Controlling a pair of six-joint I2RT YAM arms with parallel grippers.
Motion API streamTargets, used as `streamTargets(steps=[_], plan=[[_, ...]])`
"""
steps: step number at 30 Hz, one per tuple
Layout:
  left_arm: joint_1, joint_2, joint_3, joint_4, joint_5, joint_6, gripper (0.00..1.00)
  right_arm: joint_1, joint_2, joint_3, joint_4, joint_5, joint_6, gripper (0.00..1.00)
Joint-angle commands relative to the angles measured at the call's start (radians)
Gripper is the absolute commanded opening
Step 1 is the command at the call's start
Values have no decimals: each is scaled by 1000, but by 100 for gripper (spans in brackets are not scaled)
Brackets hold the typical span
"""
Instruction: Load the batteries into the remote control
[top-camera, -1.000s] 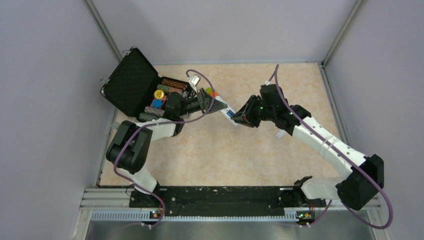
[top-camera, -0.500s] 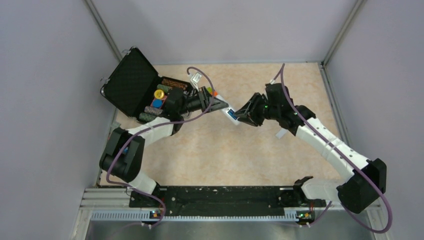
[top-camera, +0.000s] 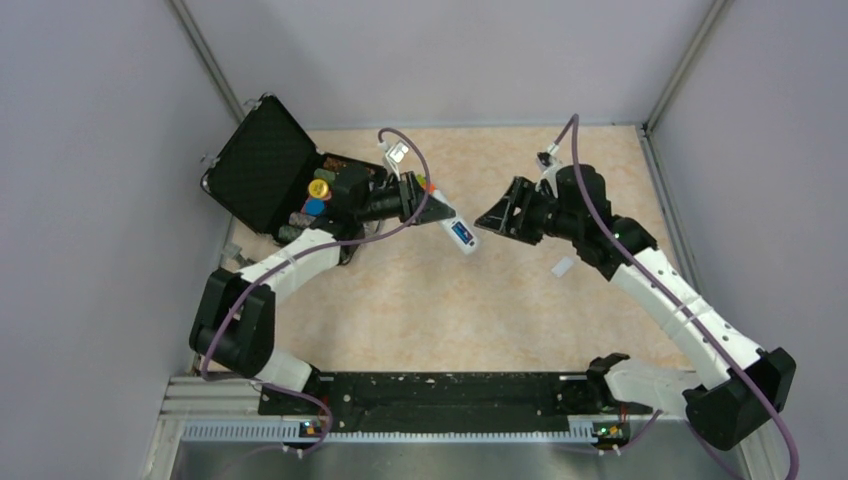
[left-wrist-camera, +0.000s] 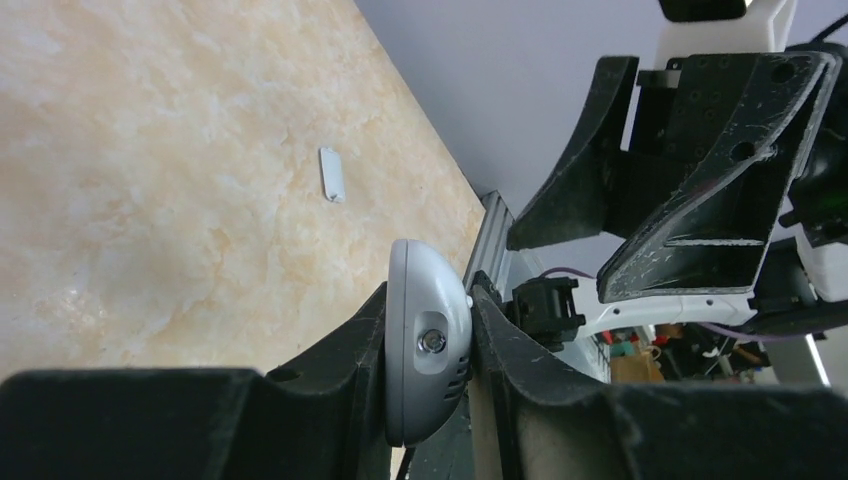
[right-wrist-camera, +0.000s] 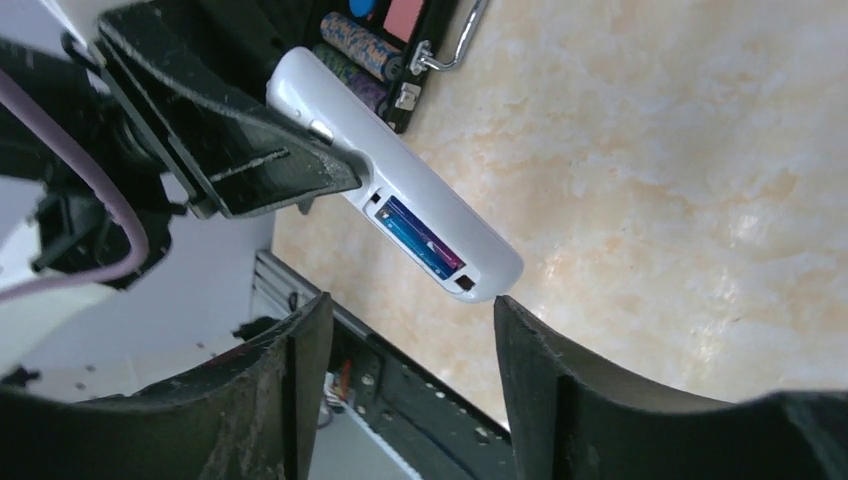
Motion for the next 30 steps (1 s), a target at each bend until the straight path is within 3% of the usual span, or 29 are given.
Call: streamTargets(steps=[1, 6, 12, 20, 23, 26, 30], plan=[[9, -77, 88, -115, 99, 182, 0, -8, -29, 58, 67, -104, -305, 62], [9, -104, 154, -248, 263, 291, 0, -7, 14, 67, 105, -282, -407, 69], [10, -111, 180, -267, 399, 267, 0, 0, 5, -32, 291, -506, -416, 69], [10, -120, 181, -160, 468, 151, 0, 92, 62, -31, 282, -533, -481, 67], [9, -123, 185, -157, 474, 145, 0, 122, 81, -22, 270, -513, -500, 62], [9, -126, 184, -159, 481, 144, 0, 124, 89, -29, 270, -491, -503, 45], [10, -127, 181, -161, 487, 144, 0, 125, 88, -36, 279, -481, -497, 39]])
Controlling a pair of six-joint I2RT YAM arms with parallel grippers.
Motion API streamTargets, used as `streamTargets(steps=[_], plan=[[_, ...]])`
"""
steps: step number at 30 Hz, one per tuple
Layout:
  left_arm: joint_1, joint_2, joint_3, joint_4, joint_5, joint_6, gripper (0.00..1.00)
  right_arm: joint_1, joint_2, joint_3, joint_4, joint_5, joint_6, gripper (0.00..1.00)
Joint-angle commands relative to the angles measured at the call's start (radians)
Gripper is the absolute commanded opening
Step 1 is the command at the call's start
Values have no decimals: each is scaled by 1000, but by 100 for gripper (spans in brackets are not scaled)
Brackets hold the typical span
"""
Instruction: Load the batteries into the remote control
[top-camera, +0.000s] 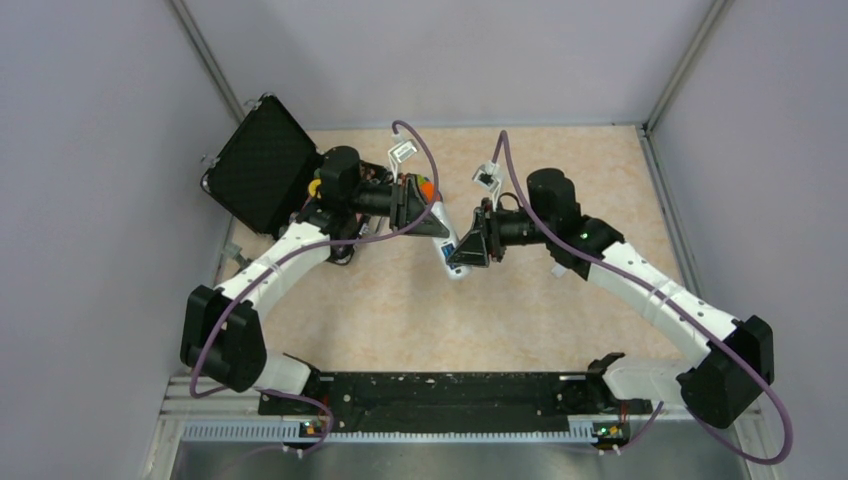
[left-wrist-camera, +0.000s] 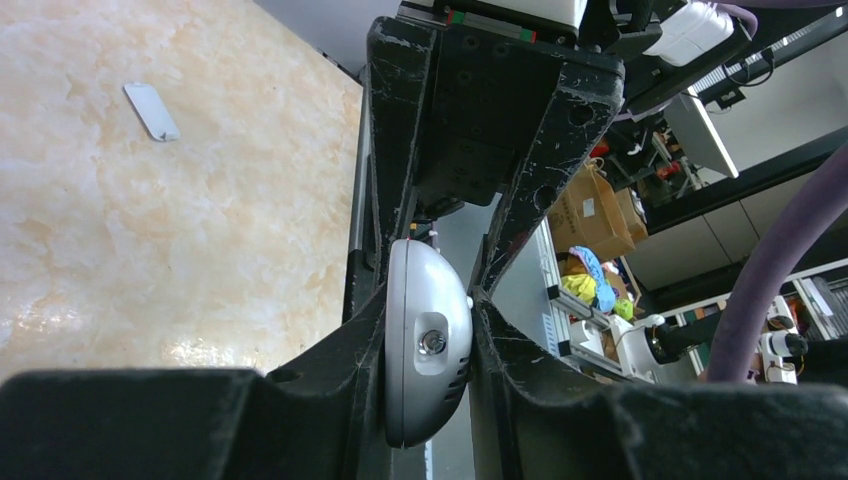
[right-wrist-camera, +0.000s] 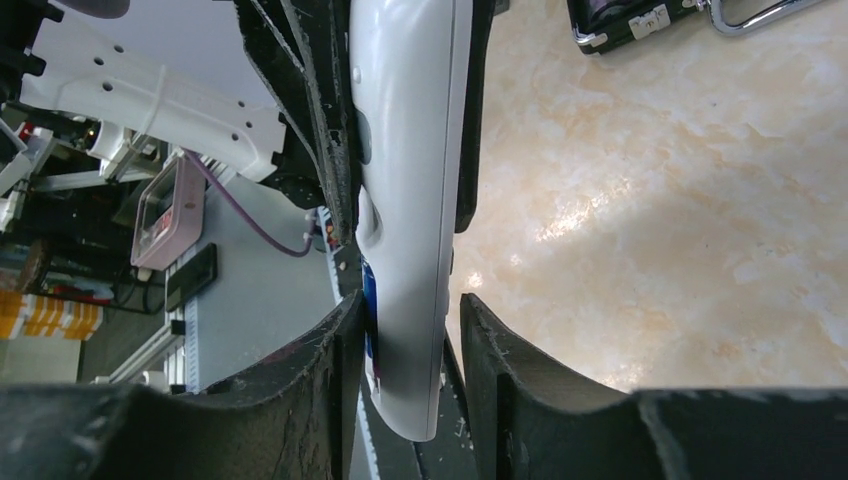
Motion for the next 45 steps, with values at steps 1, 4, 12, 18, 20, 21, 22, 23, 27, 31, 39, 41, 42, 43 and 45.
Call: streamTargets(steps=[1, 4, 12, 18, 20, 21, 22, 23, 27, 31, 39, 41, 42, 43, 45], plan=[[3, -42, 39, 62, 42, -9, 0, 6, -5, 8, 48, 16, -23, 37], [3, -41, 39, 61, 44, -10, 0, 6, 3, 8, 49, 24, -12, 30], [3, -39, 45, 57, 43, -15, 0, 16, 12, 10, 12, 100, -25, 20], [3, -38, 46, 56, 47, -16, 0, 15, 23, 8, 8, 117, -21, 1], [3, -37, 47, 48, 45, -5, 0, 16, 25, 12, 8, 118, -17, 10], [4, -38, 47, 37, 40, 5, 0, 16, 25, 18, 6, 120, -13, 23], [4, -36, 47, 25, 36, 16, 0, 15, 25, 22, 5, 126, -8, 38], [5, -37, 47, 11, 29, 30, 0, 15, 22, 27, 5, 136, -1, 48], [31, -38, 42, -116, -53, 123, 0, 14, -11, 34, 13, 185, 25, 71], [96, -27, -1, -117, -95, 94, 0, -2, -71, 20, 16, 267, 70, 76], [233, -58, -141, -47, -206, 0, 0, -112, -214, -114, -229, 978, 339, 68], [257, -72, -170, -13, -219, -30, 0, -135, -200, -134, -356, 1136, 432, 64], [264, -77, -178, -11, -223, -32, 0, -141, -184, -148, -384, 1169, 438, 61], [269, -80, -182, -14, -227, -31, 0, -144, -164, -156, -407, 1189, 441, 60], [274, -84, -184, -29, -231, -22, 0, -144, -115, -165, -427, 1196, 432, 57]])
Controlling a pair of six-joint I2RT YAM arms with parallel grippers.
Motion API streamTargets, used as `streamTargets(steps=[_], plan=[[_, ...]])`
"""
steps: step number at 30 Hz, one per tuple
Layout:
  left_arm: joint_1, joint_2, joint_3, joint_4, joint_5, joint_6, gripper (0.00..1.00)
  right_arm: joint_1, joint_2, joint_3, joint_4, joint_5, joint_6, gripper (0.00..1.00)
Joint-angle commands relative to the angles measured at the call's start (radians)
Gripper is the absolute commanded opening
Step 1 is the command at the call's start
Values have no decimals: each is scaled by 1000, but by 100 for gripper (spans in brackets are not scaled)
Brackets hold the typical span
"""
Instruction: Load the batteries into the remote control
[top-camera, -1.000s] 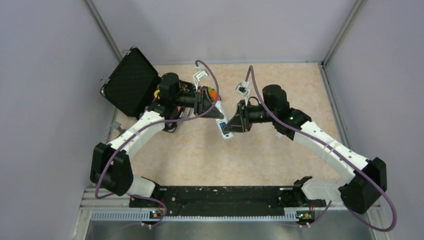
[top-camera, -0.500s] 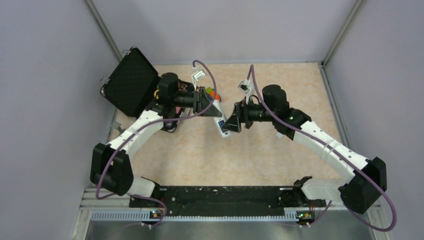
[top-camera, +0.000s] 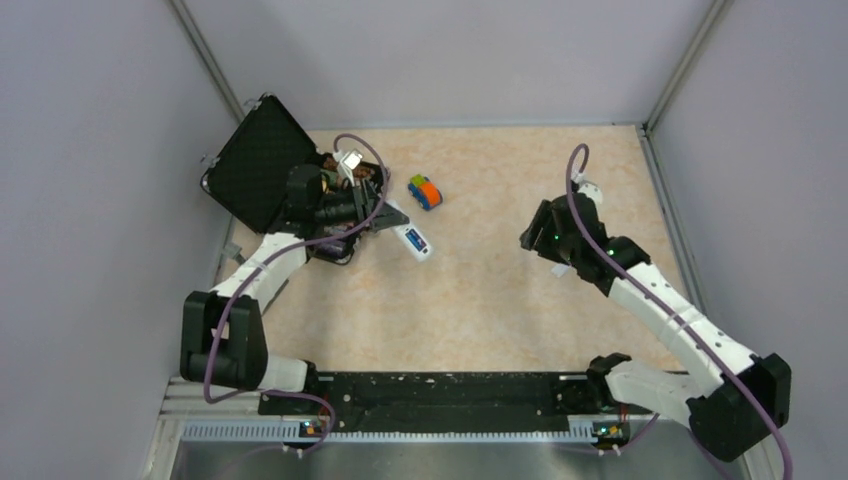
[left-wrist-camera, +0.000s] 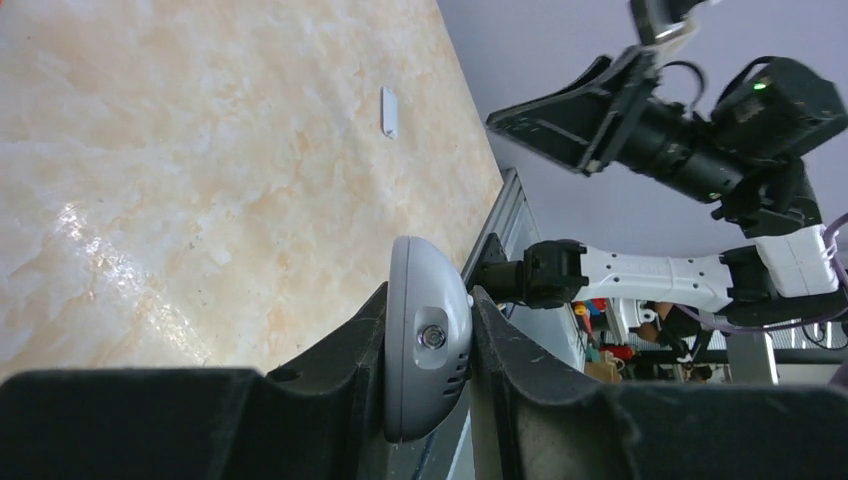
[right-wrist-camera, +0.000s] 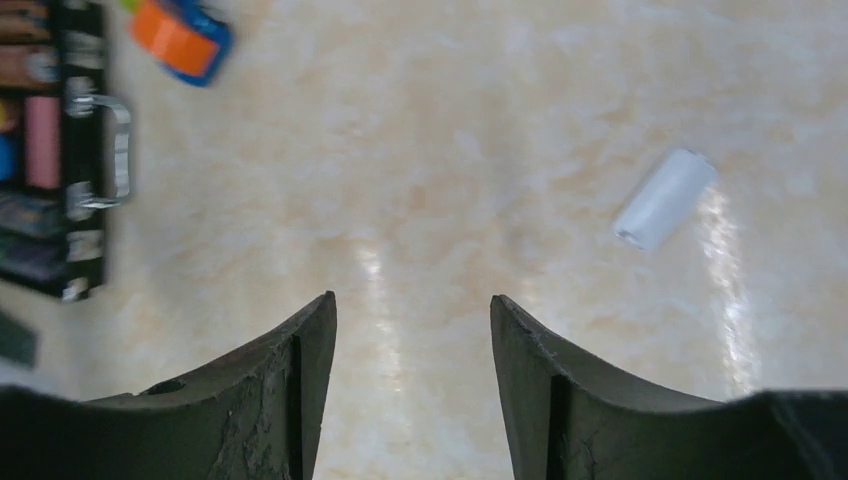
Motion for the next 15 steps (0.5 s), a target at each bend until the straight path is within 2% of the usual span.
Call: streamTargets(steps=[1, 5, 8, 11, 15], plan=[[11, -66, -3, 74, -15, -18, 0, -10, 103, -30, -162, 229, 67, 55], [15, -69, -10, 68, -9, -16, 0, -25, 239, -23, -161, 240, -31, 52], [22, -76, -18, 68, -3, -12, 0, -31, 322, 0, -144, 252, -163, 50], [28, -81, -24, 65, 6, -7, 0, -34, 381, 15, -86, 166, -361, 51], [35, -83, -25, 65, 13, -7, 0, -52, 478, 42, -68, 120, -501, 52]])
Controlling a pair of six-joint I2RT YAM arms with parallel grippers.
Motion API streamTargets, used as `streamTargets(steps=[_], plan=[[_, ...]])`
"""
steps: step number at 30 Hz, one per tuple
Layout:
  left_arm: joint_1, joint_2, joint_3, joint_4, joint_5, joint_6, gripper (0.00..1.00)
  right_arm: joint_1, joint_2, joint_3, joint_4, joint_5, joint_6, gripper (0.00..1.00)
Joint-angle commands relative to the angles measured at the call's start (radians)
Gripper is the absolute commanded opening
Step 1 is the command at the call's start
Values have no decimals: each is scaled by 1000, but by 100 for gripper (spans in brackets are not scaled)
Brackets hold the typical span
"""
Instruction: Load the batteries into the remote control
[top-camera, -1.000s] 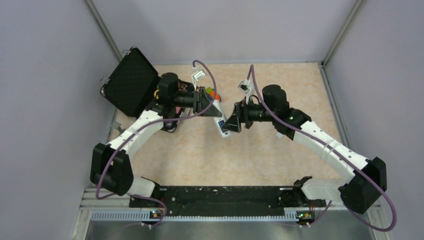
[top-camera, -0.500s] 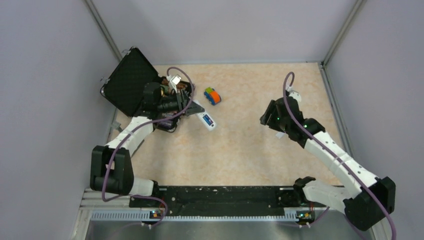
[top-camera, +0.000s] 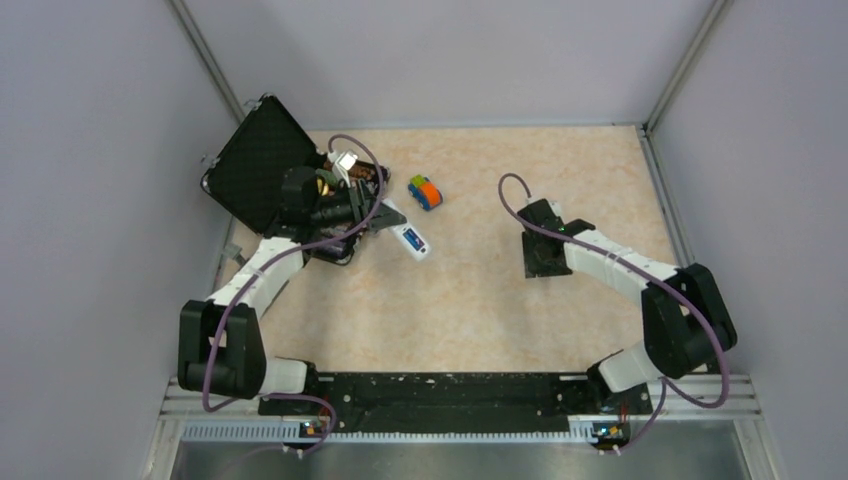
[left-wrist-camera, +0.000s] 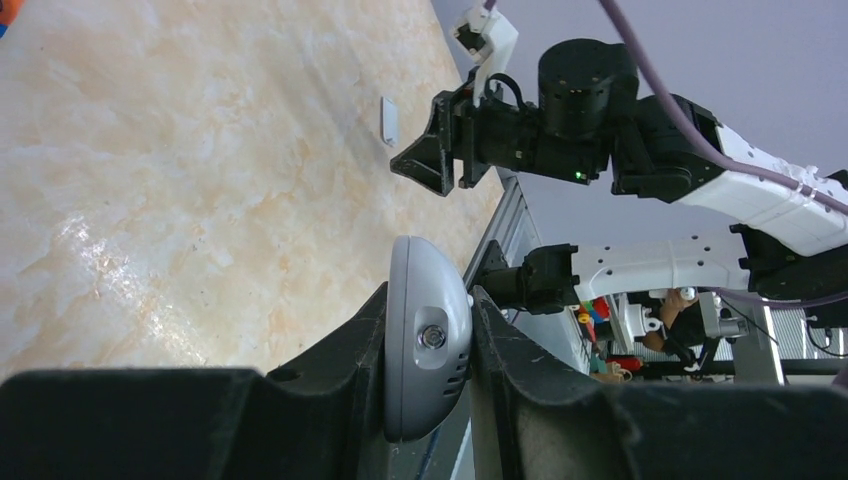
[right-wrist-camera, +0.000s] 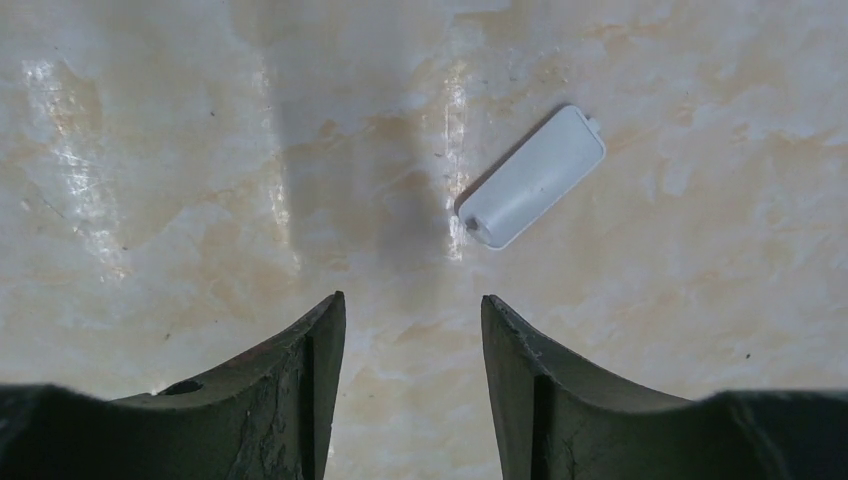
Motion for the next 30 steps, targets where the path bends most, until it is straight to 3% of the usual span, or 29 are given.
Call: streamTargets(steps=[1, 14, 20, 25, 30], plan=[[12, -39, -1, 54, 29, 5, 0, -33, 91, 78, 44, -48, -235, 52], [19, -38, 0, 71, 40, -1, 0, -131, 198, 90, 73, -210, -391, 48], [21, -35, 2, 74, 39, -4, 0, -148, 214, 84, 60, -264, -351, 38], [21, -30, 3, 84, 36, -14, 0, -173, 217, 96, 44, -295, -291, 37], [21, -24, 6, 96, 34, -24, 0, -221, 202, 109, 61, -428, -179, 36]])
